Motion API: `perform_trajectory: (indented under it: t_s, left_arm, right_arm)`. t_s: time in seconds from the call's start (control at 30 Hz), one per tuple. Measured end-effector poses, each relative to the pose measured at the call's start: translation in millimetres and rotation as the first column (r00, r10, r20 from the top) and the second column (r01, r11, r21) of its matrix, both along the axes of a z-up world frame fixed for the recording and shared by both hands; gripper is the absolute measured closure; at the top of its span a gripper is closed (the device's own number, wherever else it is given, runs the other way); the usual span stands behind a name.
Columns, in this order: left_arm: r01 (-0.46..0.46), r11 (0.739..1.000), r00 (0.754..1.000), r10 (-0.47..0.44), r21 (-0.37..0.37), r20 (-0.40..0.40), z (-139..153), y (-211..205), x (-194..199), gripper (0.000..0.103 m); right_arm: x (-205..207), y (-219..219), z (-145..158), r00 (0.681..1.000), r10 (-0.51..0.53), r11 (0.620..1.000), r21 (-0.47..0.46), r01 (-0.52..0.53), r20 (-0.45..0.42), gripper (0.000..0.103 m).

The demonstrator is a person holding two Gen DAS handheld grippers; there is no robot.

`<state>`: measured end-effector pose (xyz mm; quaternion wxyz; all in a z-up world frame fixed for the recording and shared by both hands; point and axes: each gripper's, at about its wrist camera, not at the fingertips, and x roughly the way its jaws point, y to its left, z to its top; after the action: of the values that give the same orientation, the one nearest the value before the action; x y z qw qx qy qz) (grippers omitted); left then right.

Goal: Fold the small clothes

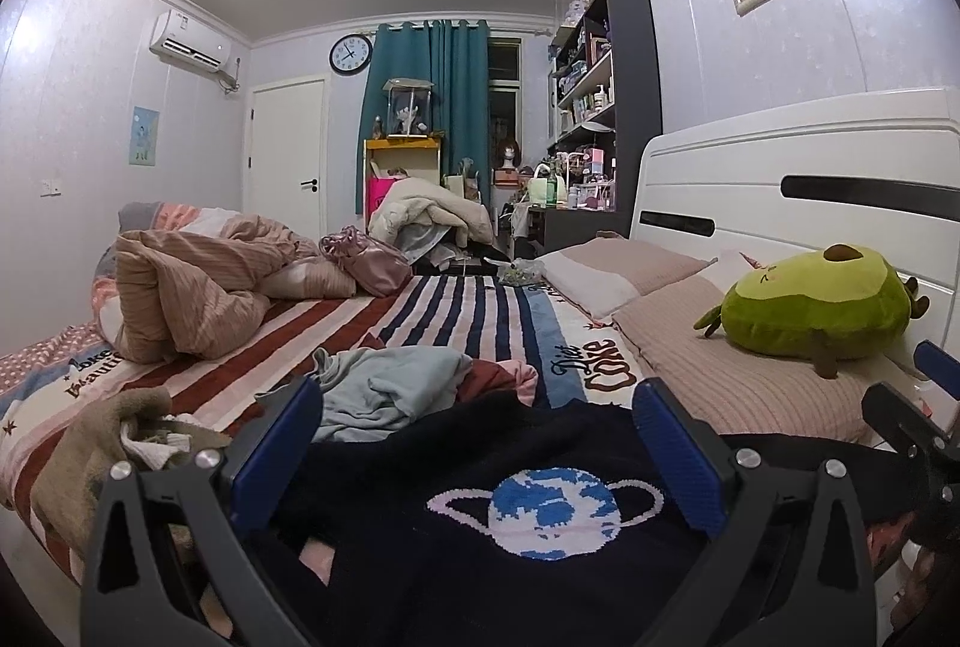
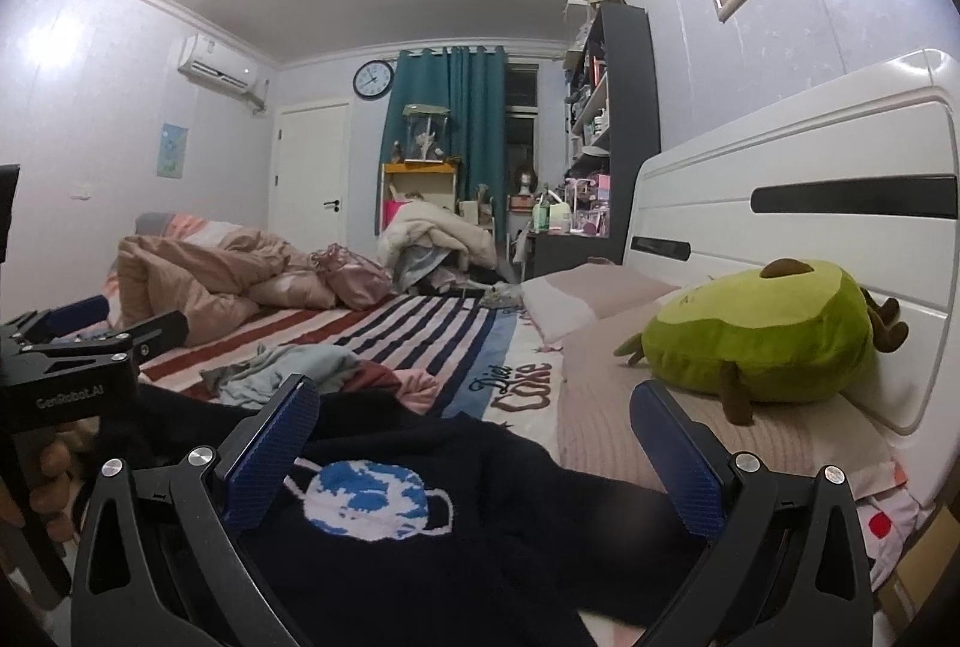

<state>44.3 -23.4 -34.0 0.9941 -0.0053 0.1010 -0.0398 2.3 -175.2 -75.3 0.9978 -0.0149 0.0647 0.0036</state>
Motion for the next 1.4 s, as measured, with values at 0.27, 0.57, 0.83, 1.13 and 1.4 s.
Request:
perform_trajectory:
  t_s: [0.27,0.57,0.83,1.13,1.4]
  left_arm:
    - [-0.001,1.0,1.0,0.001,0.0,-0.004,1,0,-5,0.001]
    - [-0.012,1.0,1.0,0.012,-0.006,0.001,4,12,-14,0.001]
    - [-0.026,0.999,1.0,0.026,-0.035,-0.003,4,29,-14,0.001]
    - [-0.067,0.997,0.996,0.065,-0.026,-0.062,-11,53,4,0.001]
    - [-0.167,0.986,0.962,0.161,-0.008,-0.22,-53,93,38,0.001]
  right_arm:
    - [-4,-1,1,1.0,-0.014,1.0,-0.001,0.014,0.008,0.0]
    - [-9,13,5,1.0,0.007,1.0,-0.021,-0.006,0.023,0.0]
    - [-10,20,5,1.0,0.019,1.0,-0.02,-0.019,0.015,0.0]
    - [14,38,-1,0.997,0.075,0.997,0.007,-0.075,-0.037,0.0]
    - [55,52,-35,0.984,0.094,0.995,-0.003,-0.096,-0.152,0.0]
